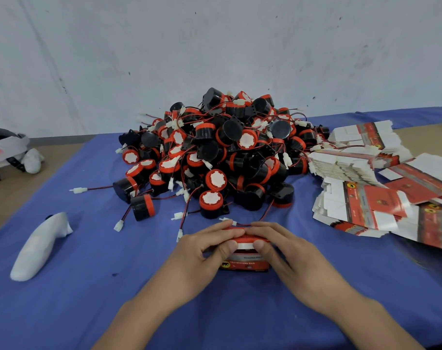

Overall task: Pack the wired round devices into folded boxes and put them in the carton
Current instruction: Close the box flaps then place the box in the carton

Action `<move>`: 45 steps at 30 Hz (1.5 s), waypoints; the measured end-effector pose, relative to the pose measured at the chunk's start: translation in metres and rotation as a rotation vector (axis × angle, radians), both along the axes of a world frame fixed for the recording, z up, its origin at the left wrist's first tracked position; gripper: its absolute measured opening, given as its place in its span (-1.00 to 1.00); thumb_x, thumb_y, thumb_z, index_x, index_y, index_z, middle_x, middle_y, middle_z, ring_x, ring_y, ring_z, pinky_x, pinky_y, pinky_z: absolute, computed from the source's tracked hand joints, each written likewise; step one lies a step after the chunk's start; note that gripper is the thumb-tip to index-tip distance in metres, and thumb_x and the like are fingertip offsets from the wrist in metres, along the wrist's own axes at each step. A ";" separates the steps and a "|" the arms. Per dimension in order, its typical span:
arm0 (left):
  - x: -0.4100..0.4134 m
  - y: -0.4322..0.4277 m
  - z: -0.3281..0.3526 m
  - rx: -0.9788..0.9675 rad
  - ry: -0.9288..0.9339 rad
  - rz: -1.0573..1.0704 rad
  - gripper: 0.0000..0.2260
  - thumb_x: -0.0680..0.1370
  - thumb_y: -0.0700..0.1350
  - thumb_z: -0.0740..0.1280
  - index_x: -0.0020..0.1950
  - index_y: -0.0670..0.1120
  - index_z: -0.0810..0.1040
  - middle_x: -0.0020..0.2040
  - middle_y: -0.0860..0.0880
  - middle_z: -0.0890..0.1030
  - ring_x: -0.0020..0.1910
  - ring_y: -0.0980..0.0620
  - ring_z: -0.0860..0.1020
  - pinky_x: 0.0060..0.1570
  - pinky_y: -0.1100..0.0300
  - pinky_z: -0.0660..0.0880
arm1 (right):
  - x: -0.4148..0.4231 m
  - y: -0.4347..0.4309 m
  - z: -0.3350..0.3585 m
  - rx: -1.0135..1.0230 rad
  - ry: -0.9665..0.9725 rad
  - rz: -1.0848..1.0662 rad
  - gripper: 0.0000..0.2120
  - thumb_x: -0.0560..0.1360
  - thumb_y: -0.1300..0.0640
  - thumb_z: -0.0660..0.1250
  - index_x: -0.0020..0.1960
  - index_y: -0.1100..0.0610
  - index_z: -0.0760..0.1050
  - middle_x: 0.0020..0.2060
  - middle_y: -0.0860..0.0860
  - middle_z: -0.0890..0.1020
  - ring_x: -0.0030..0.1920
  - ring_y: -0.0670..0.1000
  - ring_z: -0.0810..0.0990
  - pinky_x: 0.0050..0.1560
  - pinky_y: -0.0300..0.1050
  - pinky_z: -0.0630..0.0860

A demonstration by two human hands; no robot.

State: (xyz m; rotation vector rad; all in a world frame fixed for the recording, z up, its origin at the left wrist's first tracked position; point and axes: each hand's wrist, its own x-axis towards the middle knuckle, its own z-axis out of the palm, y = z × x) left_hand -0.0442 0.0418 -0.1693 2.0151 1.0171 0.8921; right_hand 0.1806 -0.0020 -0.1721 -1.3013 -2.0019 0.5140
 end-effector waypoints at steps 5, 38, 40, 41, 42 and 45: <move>0.000 -0.003 0.006 -0.038 -0.051 -0.023 -0.73 0.49 0.15 0.33 0.17 0.38 0.61 0.39 0.30 0.48 0.40 0.36 0.37 0.27 0.34 0.46 | 0.002 -0.002 0.004 0.014 -0.072 0.011 -0.68 0.64 -0.31 -0.02 0.37 -0.56 0.23 0.43 -0.44 0.30 0.37 -0.33 0.39 0.28 -0.17 0.50; -0.007 -0.008 -0.003 0.217 0.103 -0.021 -0.89 0.52 0.25 0.31 0.00 0.32 0.56 0.40 0.37 0.39 0.39 0.27 0.40 0.25 0.20 0.47 | 0.011 -0.001 0.001 -0.032 -0.107 0.072 -0.62 0.58 -0.26 0.14 0.38 -0.44 0.41 0.53 -0.43 0.17 0.36 -0.24 0.45 0.29 -0.19 0.47; -0.007 -0.006 -0.005 0.166 0.052 -0.011 -0.88 0.49 0.24 0.35 -0.05 0.27 0.59 0.37 0.37 0.43 0.38 0.27 0.42 0.23 0.20 0.50 | 0.008 0.002 0.002 -0.075 0.063 0.053 -0.71 0.54 -0.17 0.28 0.23 -0.40 0.56 0.44 -0.47 0.31 0.27 -0.27 0.53 0.22 -0.18 0.54; -0.008 -0.004 -0.006 0.136 0.028 -0.007 -0.88 0.47 0.24 0.37 -0.08 0.25 0.60 0.36 0.38 0.45 0.37 0.28 0.43 0.20 0.20 0.52 | 0.007 0.003 0.001 -0.086 0.106 0.043 -0.74 0.52 -0.14 0.32 0.18 -0.37 0.60 0.40 -0.48 0.35 0.25 -0.27 0.55 0.20 -0.20 0.54; -0.009 -0.003 -0.007 0.109 0.006 -0.006 -0.88 0.45 0.23 0.39 -0.10 0.23 0.60 0.34 0.38 0.46 0.36 0.30 0.43 0.18 0.21 0.54 | 0.005 0.004 0.000 -0.092 0.137 0.034 -0.77 0.51 -0.12 0.35 0.13 -0.35 0.63 0.37 -0.50 0.38 0.25 -0.29 0.55 0.20 -0.23 0.54; -0.009 -0.001 -0.007 0.052 -0.037 -0.004 -0.84 0.41 0.21 0.43 -0.13 0.17 0.61 0.33 0.38 0.49 0.35 0.34 0.43 0.19 0.16 0.56 | 0.004 0.006 -0.002 -0.125 0.204 0.004 -0.90 0.49 -0.07 0.43 -0.04 -0.26 0.68 0.31 -0.50 0.42 0.24 -0.30 0.53 0.17 -0.26 0.53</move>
